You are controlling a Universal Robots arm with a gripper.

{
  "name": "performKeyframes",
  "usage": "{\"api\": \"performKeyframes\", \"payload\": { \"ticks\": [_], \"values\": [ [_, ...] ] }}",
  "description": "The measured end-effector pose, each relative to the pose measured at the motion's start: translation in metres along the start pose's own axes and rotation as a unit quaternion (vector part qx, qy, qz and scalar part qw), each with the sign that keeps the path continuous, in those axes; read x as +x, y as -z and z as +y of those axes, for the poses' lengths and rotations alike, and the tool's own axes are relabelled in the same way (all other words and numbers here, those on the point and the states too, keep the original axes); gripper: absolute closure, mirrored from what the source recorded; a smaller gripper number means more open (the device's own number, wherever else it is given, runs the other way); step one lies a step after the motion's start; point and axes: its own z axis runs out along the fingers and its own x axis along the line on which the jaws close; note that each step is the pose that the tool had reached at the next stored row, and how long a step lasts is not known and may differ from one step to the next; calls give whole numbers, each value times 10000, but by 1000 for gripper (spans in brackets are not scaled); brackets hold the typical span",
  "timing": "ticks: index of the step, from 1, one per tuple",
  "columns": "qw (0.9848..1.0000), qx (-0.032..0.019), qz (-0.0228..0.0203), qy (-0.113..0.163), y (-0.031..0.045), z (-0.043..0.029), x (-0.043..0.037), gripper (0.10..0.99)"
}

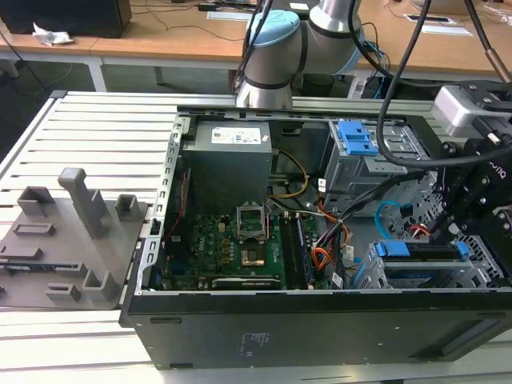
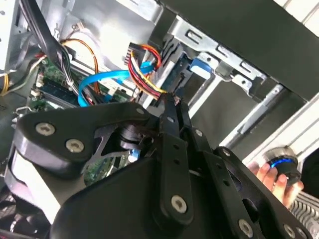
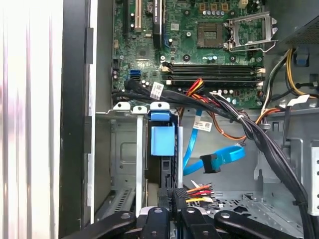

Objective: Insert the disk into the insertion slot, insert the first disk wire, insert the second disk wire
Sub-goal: 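Insert the first disk wire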

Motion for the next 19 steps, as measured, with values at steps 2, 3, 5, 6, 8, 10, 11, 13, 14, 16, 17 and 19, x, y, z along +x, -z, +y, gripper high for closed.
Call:
{"api": "performKeyframes", "payload": {
  "ticks": [2,3,5,6,8,10,11,13,14,16,17,19],
  "values": [
    [10000,0,-1,0,-15,-34,-1,925],
    [10000,-1,-2,0,-21,-48,-2,925],
    [10000,-1,-6,0,-38,-55,-2,925],
    [10000,-1,-14,0,-42,-54,-2,925],
    [10000,-1,-35,2,-44,-46,-2,925],
    [10000,3,-40,2,-43,-40,-2,925],
    [10000,4,-40,2,-41,-38,-2,925],
    [10000,5,-41,2,-40,-37,0,925],
    [10000,5,-44,2,-44,-37,1,925],
    [10000,5,-50,2,-60,-38,2,925],
    [10000,5,-52,3,-65,-38,4,925],
    [10000,4,-53,2,-72,-46,15,925]
  ]
}}
